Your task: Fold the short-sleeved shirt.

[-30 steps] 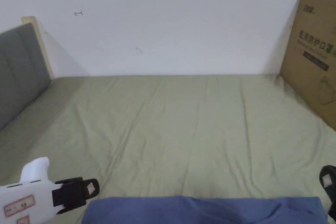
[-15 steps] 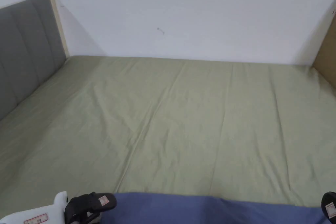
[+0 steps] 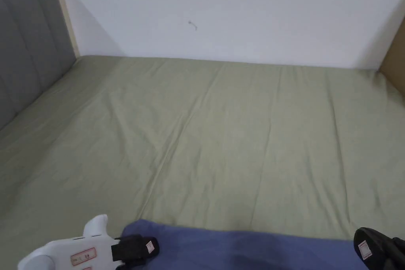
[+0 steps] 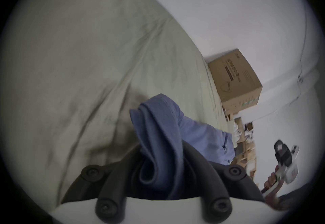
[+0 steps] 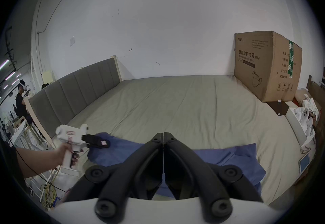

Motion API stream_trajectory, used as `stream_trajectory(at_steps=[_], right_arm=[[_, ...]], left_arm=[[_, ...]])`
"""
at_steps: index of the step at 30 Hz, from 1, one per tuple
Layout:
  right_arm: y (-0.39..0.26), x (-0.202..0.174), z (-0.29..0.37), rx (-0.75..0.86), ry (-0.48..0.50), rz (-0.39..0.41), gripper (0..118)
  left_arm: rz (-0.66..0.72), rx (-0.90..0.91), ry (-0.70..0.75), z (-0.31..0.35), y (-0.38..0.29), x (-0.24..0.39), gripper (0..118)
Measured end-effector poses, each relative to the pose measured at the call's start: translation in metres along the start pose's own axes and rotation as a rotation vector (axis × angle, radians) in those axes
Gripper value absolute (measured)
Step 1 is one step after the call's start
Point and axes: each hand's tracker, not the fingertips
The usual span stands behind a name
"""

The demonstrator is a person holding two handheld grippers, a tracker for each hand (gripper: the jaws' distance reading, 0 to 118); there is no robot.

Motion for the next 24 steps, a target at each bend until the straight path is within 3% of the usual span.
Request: stream_trajectory(at_steps=[3, 5, 6, 7, 8, 9, 13, 14, 15, 16, 17, 18, 20, 24], right_arm=[[-0.003, 0.010, 0.003, 0.008, -0.006, -0.039, 0], [-0.007, 0.016, 0.006, 0.006, 0.002, -0.083, 0], [-0.009, 0.019, 0.008, 0.005, -0.003, -0.092, 0], [-0.012, 0.019, 0.011, 0.009, -0.026, -0.090, 0], [-0.014, 0.019, 0.015, 0.017, -0.046, -0.079, 0], [-0.017, 0.020, 0.019, 0.024, -0.040, -0.071, 0], [-0.022, 0.029, 0.034, 0.025, -0.006, -0.090, 0], [-0.022, 0.031, 0.038, 0.025, -0.008, -0.094, 0], [-0.022, 0.035, 0.044, 0.031, -0.015, -0.101, 0], [-0.022, 0.039, 0.050, 0.041, -0.022, -0.107, 0], [-0.022, 0.043, 0.055, 0.049, -0.027, -0.112, 0], [-0.021, 0.048, 0.061, 0.055, -0.037, -0.115, 0], [-0.020, 0.058, 0.072, 0.069, -0.068, -0.118, 0], [-0.022, 0.081, 0.087, 0.076, -0.124, -0.135, 0]], left_arm=[[-0.148, 0.036, 0.097, 0.043, 0.006, 0.032, 9], [-0.360, 0.039, 0.401, 0.061, 0.006, 0.061, 9], [-0.509, 0.029, 0.625, 0.064, 0.002, 0.078, 9], [-0.623, 0.034, 0.737, 0.058, -0.005, 0.096, 9], [-0.670, 0.036, 0.719, 0.055, -0.011, 0.105, 9], [-0.615, 0.021, 0.593, 0.049, -0.015, 0.116, 9], [-0.269, -0.073, 0.165, -0.018, -0.035, 0.165, 14], [-0.236, -0.093, 0.097, -0.038, -0.041, 0.176, 42], [-0.215, -0.117, 0.044, -0.061, -0.046, 0.191, 80], [-0.191, -0.134, -0.008, -0.079, -0.050, 0.204, 110], [-0.194, -0.157, -0.041, -0.090, -0.053, 0.216, 116], [-0.212, -0.133, -0.046, -0.092, -0.055, 0.229, 109], [-0.260, -0.053, -0.051, -0.085, -0.050, 0.247, 111], [-0.346, -0.005, 0.136, -0.063, -0.044, 0.240, 109]])
